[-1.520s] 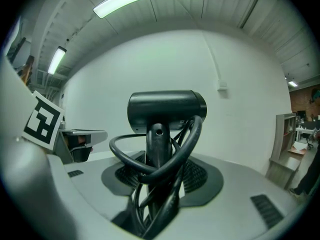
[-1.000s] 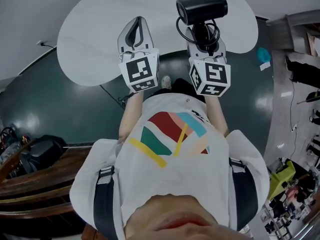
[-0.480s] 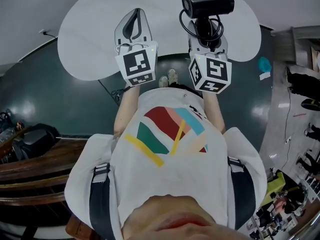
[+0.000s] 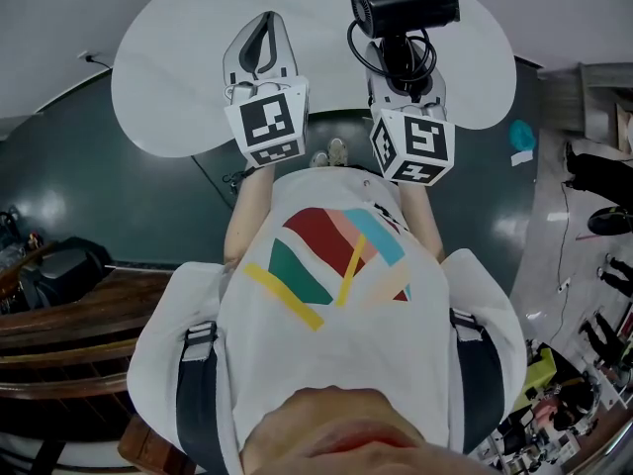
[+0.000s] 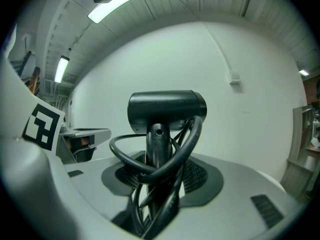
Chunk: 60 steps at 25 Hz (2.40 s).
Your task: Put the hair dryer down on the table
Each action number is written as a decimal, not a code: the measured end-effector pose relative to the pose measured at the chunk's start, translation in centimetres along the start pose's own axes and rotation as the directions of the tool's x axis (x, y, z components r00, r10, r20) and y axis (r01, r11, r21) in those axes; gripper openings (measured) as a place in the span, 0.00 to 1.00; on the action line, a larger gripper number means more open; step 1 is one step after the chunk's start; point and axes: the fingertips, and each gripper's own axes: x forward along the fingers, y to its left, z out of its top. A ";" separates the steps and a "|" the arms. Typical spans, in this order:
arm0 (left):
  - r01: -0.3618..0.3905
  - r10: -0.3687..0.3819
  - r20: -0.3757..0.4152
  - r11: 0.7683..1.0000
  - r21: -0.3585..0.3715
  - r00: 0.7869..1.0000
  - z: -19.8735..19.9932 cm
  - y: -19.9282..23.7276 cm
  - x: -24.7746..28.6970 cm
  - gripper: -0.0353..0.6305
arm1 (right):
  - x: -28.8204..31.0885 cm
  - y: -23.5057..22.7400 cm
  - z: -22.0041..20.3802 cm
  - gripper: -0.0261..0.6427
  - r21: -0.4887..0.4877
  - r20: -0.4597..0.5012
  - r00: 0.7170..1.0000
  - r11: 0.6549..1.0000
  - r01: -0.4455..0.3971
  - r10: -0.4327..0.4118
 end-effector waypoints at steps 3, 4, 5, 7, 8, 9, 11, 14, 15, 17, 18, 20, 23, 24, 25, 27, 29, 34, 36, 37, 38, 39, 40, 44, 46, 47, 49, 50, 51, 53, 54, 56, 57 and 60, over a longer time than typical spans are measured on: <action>-0.003 0.003 -0.004 1.000 0.004 1.000 -0.2 -0.1 0.1 0.07 | 0.2 -0.2 -0.1 0.36 0.001 -0.003 1.000 1.000 -0.005 0.005; -0.004 0.004 -0.004 1.000 0.005 1.000 -0.2 -0.1 0.1 0.07 | 0.3 -0.2 -0.1 0.36 0.002 -0.004 1.000 1.000 -0.006 0.006; -0.006 0.006 -0.004 1.000 0.005 1.000 -0.2 -0.1 0.2 0.07 | 0.4 -0.3 0.0 0.36 0.003 -0.005 1.000 1.000 -0.006 0.006; -0.009 0.009 -0.005 1.000 0.005 1.000 -0.2 -0.1 0.2 0.07 | 0.7 -0.4 0.1 0.36 0.005 -0.005 1.000 1.000 -0.008 0.008; -0.010 0.010 -0.005 1.000 0.005 1.000 -0.2 -0.1 0.2 0.07 | 0.8 -0.5 0.1 0.36 0.007 -0.005 1.000 1.000 -0.010 0.010; -0.011 0.011 -0.007 1.000 0.005 1.000 -0.3 -0.1 0.2 0.07 | 1.0 -0.6 0.1 0.36 0.009 -0.004 1.000 1.000 -0.013 0.013; -0.015 0.015 -0.010 1.000 0.005 1.000 -0.5 0.0 0.2 0.07 | 1.3 -0.6 0.2 0.36 0.009 -0.001 1.000 1.000 -0.020 0.020; -0.020 0.020 -0.013 1.000 0.003 1.000 -0.7 0.2 0.2 0.07 | 1.8 -0.5 0.4 0.36 0.006 0.000 1.000 1.000 -0.025 0.025; -0.021 0.021 -0.012 1.000 0.003 1.000 -0.7 0.2 0.2 0.07 | 2.0 -0.5 0.4 0.36 0.007 0.000 1.000 1.000 -0.025 0.025; -0.021 0.021 -0.011 1.000 0.005 1.000 -0.6 0.2 0.3 0.07 | 2.4 -0.6 0.5 0.36 0.006 -0.001 1.000 1.000 -0.025 0.025; -0.021 0.021 -0.011 1.000 0.006 1.000 -0.6 0.1 0.3 0.07 | 2.6 -0.7 0.6 0.36 0.004 -0.003 1.000 1.000 -0.025 0.025; -0.018 0.019 -0.014 1.000 0.005 1.000 -0.6 0.0 0.6 0.07 | 3.2 -0.9 0.5 0.36 0.003 -0.011 1.000 1.000 -0.026 0.026; -0.011 0.011 -0.021 1.000 -0.012 1.000 -0.8 -0.1 0.8 0.07 | 4.1 -1.2 0.0 0.36 0.011 -0.033 0.999 1.000 -0.030 0.030; -0.010 0.010 -0.021 1.000 -0.014 1.000 -0.8 -0.1 0.8 0.07 | 4.4 -1.3 -0.2 0.36 0.012 -0.040 0.999 0.999 -0.030 0.030; -0.011 0.010 -0.020 1.000 -0.013 1.000 -0.7 -0.1 0.8 0.07 | 4.7 -1.4 -0.4 0.36 0.011 -0.046 0.999 1.000 -0.029 0.029; -0.012 0.012 -0.017 1.000 -0.010 1.000 -0.6 0.1 0.8 0.07 | 5.2 -1.4 -0.6 0.36 0.001 -0.054 0.998 1.000 -0.025 0.025; -0.014 0.014 -0.018 1.000 -0.012 1.000 -0.5 0.4 0.7 0.07 | 5.7 -1.3 -0.7 0.36 -0.018 -0.061 0.998 1.000 -0.021 0.019; -0.023 0.022 -0.027 0.999 -0.033 0.999 -0.5 1.3 0.2 0.07 | 6.6 -0.7 -1.0 0.36 -0.041 -0.084 0.996 0.999 -0.027 0.024; -0.026 0.025 -0.026 0.999 -0.031 0.999 -0.4 1.4 0.2 0.07 | 7.0 -0.7 -1.3 0.36 -0.038 -0.098 0.995 0.999 -0.031 0.027; -0.028 0.027 -0.026 0.999 -0.030 0.999 -0.4 1.5 0.3 0.07 | 7.2 -0.7 -1.5 0.36 -0.037 -0.105 0.994 0.999 -0.033 0.029; -0.030 0.029 -0.026 0.999 -0.031 0.999 -0.3 1.5 0.4 0.07 | 7.4 -0.7 -1.6 0.36 -0.036 -0.112 0.993 0.999 -0.035 0.031; -0.033 0.032 -0.027 0.999 -0.032 0.999 -0.3 1.6 0.5 0.07 | 7.7 -0.7 -1.8 0.36 -0.036 -0.118 0.992 0.999 -0.038 0.033; -0.035 0.034 -0.029 0.999 -0.034 0.999 -0.3 1.6 0.5 0.07 | 7.9 -0.7 -2.0 0.36 -0.035 -0.125 0.992 0.999 -0.041 0.036; -0.041 0.040 -0.025 0.998 -0.039 0.999 -0.1 1.8 0.5 0.07 | 8.7 -0.5 -2.9 0.36 -0.015 -0.147 0.988 0.999 -0.047 0.044; -0.042 0.041 -0.023 0.998 -0.038 0.999 0.0 2.0 0.5 0.07 | 9.1 -0.6 -3.5 0.36 -0.012 -0.161 0.986 0.999 -0.044 0.041; -0.044 0.043 -0.022 0.998 -0.038 0.999 0.0 2.1 0.5 0.07 | 9.3 -0.6 -3.7 0.36 -0.016 -0.169 0.985 0.999 -0.042 0.039; -0.050 0.049 -0.025 0.998 -0.034 0.998 -0.1 2.3 0.4 0.07 | 9.7 -0.6 -4.3 0.36 -0.028 -0.183 0.982 0.999 -0.040 0.034; -0.054 0.053 -0.028 0.998 -0.029 0.998 -0.3 2.4 0.4 0.07 | 9.9 -0.7 -4.7 0.36 -0.032 -0.192 0.981 0.999 -0.039 0.032; -0.058 0.057 -0.032 0.998 -0.025 0.998 -0.5 2.6 0.5 0.07 | 10.1 -0.7 -5.1 0.36 -0.034 -0.201 0.979 0.999 -0.037 0.030; -0.068 0.067 -0.040 0.998 -0.019 0.997 -0.8 3.0 0.6 0.07 | 10.4 -0.8 -5.9 0.36 -0.037 -0.221 0.975 0.999 -0.034 0.025; -0.073 0.072 -0.042 0.997 -0.020 0.997 -0.9 3.2 0.6 0.07 | 10.6 -0.9 -6.2 0.36 -0.038 -0.231 0.973 0.999 -0.033 0.024; -0.083 0.082 -0.042 0.996 -0.021 0.996 -0.9 3.6 0.7 0.07 | 10.9 -0.9 -6.9 0.36 -0.042 -0.246 0.969 0.999 -0.035 0.023; -0.088 0.087 -0.042 0.996 -0.021 0.995 -0.9 3.8 0.7 0.07 | 11.1 -0.8 -7.3 0.36 -0.045 -0.254 0.967 0.998 -0.036 0.024; -0.098 0.097 -0.045 0.995 -0.014 0.994 -1.1 4.3 0.6 0.07 | 11.6 -0.6 -8.7 0.36 -0.054 -0.284 0.959 0.998 -0.038 0.021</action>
